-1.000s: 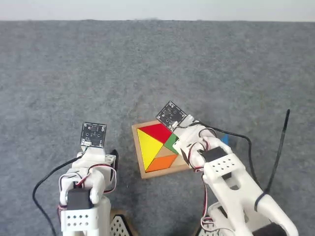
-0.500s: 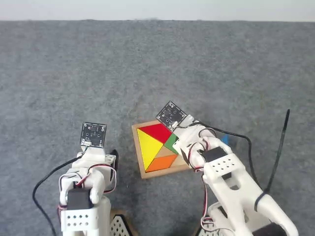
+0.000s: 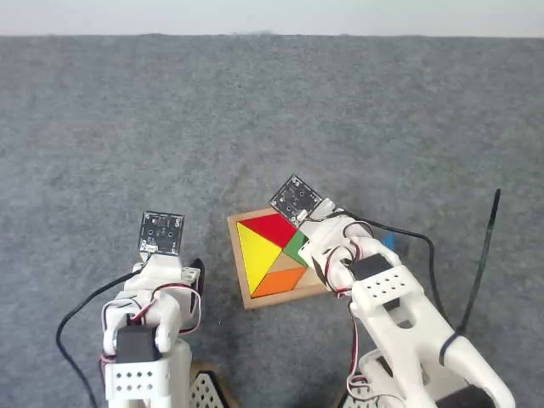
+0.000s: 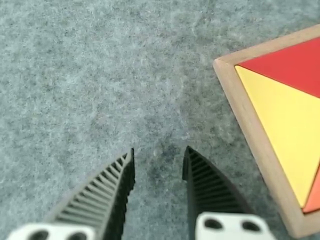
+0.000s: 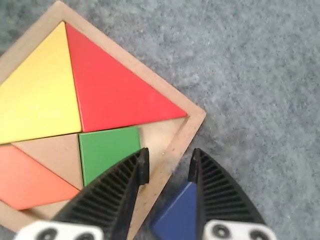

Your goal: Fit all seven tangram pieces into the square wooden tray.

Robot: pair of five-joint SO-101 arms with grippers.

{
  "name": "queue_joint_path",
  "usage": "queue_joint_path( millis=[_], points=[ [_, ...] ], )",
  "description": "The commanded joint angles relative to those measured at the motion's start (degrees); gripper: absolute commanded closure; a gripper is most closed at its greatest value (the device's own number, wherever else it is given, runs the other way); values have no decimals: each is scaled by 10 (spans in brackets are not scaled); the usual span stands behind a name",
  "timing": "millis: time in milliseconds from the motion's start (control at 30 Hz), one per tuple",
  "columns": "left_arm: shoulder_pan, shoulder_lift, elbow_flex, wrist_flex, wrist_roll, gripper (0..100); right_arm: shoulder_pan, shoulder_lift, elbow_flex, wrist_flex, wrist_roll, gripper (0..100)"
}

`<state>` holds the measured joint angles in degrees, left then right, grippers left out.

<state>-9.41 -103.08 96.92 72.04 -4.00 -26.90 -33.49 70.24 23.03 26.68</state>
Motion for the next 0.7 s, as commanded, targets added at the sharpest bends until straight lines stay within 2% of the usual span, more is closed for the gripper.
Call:
queue_joint_path(
  millis=[0,567,667],
  points=[
    [1,-16,-5,5,-4,847,0,-26,-4,-14,9,848],
    [1,-16,-5,5,-4,847,1,-26,-5,-12,7,848],
    [1,-16,-5,5,-4,847,2,-26,-26,24,6,848]
  ],
)
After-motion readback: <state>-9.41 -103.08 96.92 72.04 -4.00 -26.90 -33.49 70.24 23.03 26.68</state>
